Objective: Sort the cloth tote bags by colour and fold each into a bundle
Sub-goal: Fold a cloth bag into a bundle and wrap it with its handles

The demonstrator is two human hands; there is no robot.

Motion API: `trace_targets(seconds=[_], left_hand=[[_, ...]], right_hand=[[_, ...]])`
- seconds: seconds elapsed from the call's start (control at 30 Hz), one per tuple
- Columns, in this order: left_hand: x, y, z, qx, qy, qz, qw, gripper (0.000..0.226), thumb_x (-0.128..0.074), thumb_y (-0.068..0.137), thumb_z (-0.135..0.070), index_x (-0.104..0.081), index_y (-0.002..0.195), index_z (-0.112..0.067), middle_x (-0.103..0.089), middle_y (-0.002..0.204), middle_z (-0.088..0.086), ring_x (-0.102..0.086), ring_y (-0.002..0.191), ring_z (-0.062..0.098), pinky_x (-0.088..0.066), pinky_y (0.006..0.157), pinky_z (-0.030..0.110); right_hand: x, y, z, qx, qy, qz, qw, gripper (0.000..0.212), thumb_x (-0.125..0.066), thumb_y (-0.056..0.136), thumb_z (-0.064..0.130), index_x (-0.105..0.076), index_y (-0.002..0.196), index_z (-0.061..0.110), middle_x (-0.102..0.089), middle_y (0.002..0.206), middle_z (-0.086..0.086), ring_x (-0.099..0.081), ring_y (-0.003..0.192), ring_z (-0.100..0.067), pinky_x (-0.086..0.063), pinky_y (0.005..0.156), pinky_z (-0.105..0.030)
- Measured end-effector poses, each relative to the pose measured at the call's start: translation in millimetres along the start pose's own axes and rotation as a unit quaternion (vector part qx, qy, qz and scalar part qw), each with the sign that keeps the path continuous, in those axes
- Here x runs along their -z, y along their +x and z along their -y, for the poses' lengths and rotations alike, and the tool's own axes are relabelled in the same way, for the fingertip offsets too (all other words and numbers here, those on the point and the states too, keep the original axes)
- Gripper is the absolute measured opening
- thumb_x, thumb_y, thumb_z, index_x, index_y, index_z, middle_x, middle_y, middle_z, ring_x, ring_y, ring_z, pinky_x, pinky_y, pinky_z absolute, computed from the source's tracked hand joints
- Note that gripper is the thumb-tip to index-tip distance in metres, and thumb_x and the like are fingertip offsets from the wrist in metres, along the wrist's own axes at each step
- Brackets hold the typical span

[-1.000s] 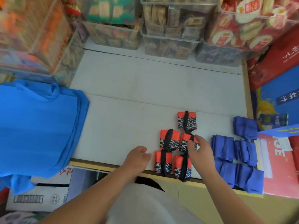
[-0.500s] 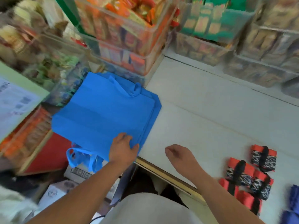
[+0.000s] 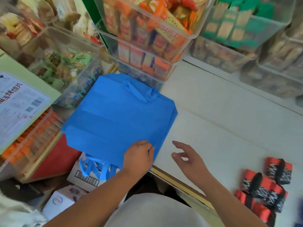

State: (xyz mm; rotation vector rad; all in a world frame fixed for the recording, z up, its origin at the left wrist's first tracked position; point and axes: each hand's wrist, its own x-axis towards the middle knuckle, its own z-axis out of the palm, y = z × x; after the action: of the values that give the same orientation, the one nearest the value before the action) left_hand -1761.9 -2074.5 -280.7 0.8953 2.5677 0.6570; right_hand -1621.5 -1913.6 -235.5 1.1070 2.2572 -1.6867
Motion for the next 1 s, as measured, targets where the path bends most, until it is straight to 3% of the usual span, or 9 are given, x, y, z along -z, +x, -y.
trace_targets(seconds=[0.13, 0.3, 0.47, 0.57, 0.67, 0.73, 0.83, 0.9, 1.0], left_hand=[[4.1, -2.9, -69.0, -0.124, -0.013, 0.026, 0.992, 0.029, -0.052, 0.098, -0.036, -0.068, 0.081, -0.020, -0.062, 0.078, -0.007, -0.056, 0.076, 0.014, -0.046, 0.060, 0.031], [-14.0, -12.0, -141.8, -0.168, -0.100, 0.083, 0.977, 0.026, -0.055, 0.094, -0.045, -0.073, 0.096, -0.026, -0.068, 0.094, -0.012, -0.059, 0.092, 0.011, -0.051, 0.075, 0.033], [-39.2, -28.3, -160.3, -0.184, -0.044, 0.195, 0.962, 0.054, -0.061, 0.086, -0.059, -0.058, 0.131, -0.030, -0.060, 0.126, -0.012, -0.052, 0.116, 0.010, -0.046, 0.097, 0.032], [-49.7, -26.8, -134.7, -0.176, 0.048, 0.194, 0.964, 0.034, -0.050, 0.093, -0.041, -0.066, 0.118, -0.024, -0.066, 0.117, -0.006, -0.059, 0.111, 0.017, -0.049, 0.091, 0.036], [-55.3, -22.4, -121.7, -0.169, 0.107, 0.198, 0.960, 0.027, -0.042, 0.094, -0.031, -0.065, 0.087, -0.020, -0.066, 0.089, -0.002, -0.060, 0.085, 0.019, -0.046, 0.074, 0.034], [-56.1, -20.9, -127.7, -0.176, 0.141, 0.216, 0.950, 0.026, -0.041, 0.096, -0.029, -0.065, 0.091, -0.019, -0.066, 0.092, -0.004, -0.059, 0.088, 0.017, -0.044, 0.074, 0.032], [-57.5, -21.4, -138.8, -0.199, 0.117, 0.237, 0.944, 0.054, -0.043, 0.087, -0.060, -0.064, 0.118, -0.022, -0.065, 0.118, -0.008, -0.059, 0.112, 0.017, -0.046, 0.091, 0.030], [-58.6, -22.8, -140.6, -0.188, 0.125, 0.267, 0.937, 0.071, -0.049, 0.084, -0.067, -0.057, 0.136, -0.020, -0.059, 0.134, -0.006, -0.054, 0.124, 0.018, -0.044, 0.104, 0.032], [-58.4, -22.2, -133.2, -0.176, 0.097, 0.210, 0.957, 0.029, -0.049, 0.098, -0.042, -0.065, 0.115, -0.023, -0.067, 0.111, -0.006, -0.064, 0.105, 0.019, -0.052, 0.088, 0.035]], right_hand=[[31.7, -8.3, -7.5, 0.133, -0.081, 0.034, 0.987, 0.072, -0.073, 0.092, 0.012, -0.045, 0.144, 0.052, -0.020, 0.157, 0.031, -0.045, 0.130, 0.006, -0.047, 0.094, -0.013], [77.0, -31.1, -44.0, 0.211, -0.122, -0.037, 0.969, 0.054, -0.078, 0.085, 0.009, -0.061, 0.124, 0.042, -0.060, 0.123, 0.029, -0.059, 0.114, 0.004, -0.048, 0.094, -0.018], [127.3, -53.4, -99.7, 0.164, -0.048, -0.176, 0.969, 0.033, -0.077, 0.087, 0.003, -0.068, 0.096, 0.033, -0.066, 0.116, 0.022, -0.065, 0.111, -0.004, -0.052, 0.098, -0.028], [155.6, -61.9, -129.4, 0.084, 0.003, -0.182, 0.980, 0.012, -0.071, 0.092, 0.014, -0.071, 0.100, 0.024, -0.054, 0.139, 0.020, -0.044, 0.139, 0.000, -0.042, 0.114, -0.032], [171.7, -72.6, -143.9, 0.033, -0.009, -0.163, 0.986, 0.012, -0.064, 0.098, 0.015, -0.070, 0.105, 0.023, -0.046, 0.131, 0.032, -0.028, 0.145, 0.004, -0.033, 0.115, -0.025], [174.8, -76.7, -146.3, 0.040, -0.047, -0.161, 0.985, 0.014, -0.059, 0.100, 0.015, -0.069, 0.107, 0.024, -0.045, 0.131, 0.030, -0.021, 0.143, 0.009, -0.020, 0.118, -0.020], [176.2, -75.8, -147.2, 0.026, -0.005, -0.167, 0.986, 0.017, -0.056, 0.102, 0.017, -0.064, 0.113, 0.026, -0.043, 0.143, 0.020, -0.013, 0.145, 0.013, -0.008, 0.125, -0.031], [177.0, -77.9, -139.4, -0.025, 0.092, -0.149, 0.984, 0.023, -0.053, 0.104, 0.024, -0.061, 0.125, 0.030, -0.046, 0.148, 0.021, -0.030, 0.144, 0.002, -0.028, 0.121, -0.034], [183.7, -79.3, -136.2, -0.052, 0.136, -0.171, 0.974, 0.022, -0.051, 0.105, 0.027, -0.061, 0.123, 0.036, -0.065, 0.125, -0.002, -0.062, 0.101, -0.027, -0.050, 0.075, -0.020]])
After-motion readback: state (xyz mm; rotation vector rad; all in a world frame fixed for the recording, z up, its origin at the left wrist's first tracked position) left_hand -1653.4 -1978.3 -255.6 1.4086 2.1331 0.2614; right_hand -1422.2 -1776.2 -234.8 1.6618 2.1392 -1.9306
